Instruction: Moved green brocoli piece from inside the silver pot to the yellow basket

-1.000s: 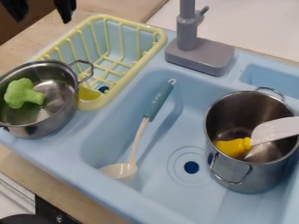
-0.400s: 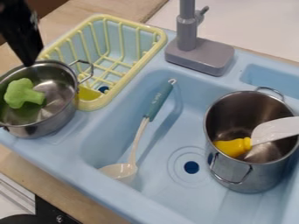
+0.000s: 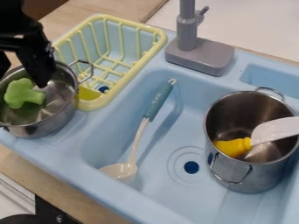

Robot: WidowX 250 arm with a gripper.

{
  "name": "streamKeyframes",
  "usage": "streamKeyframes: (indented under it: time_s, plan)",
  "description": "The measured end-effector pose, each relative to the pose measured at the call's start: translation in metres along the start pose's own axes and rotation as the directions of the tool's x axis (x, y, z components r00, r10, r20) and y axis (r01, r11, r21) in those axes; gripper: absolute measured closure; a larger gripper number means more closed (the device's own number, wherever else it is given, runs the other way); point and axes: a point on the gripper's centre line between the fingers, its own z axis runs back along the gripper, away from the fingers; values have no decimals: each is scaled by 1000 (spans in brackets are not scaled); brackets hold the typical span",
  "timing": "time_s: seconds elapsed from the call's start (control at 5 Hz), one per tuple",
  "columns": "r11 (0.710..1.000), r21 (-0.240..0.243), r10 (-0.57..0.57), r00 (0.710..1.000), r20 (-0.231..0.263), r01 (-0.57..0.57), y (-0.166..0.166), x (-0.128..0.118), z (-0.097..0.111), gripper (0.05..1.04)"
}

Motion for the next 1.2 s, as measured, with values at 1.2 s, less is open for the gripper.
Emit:
streamKeyframes:
  time_s: [1.2]
  plan:
    - [990, 56, 128, 992, -22, -126, 7, 6, -26, 87]
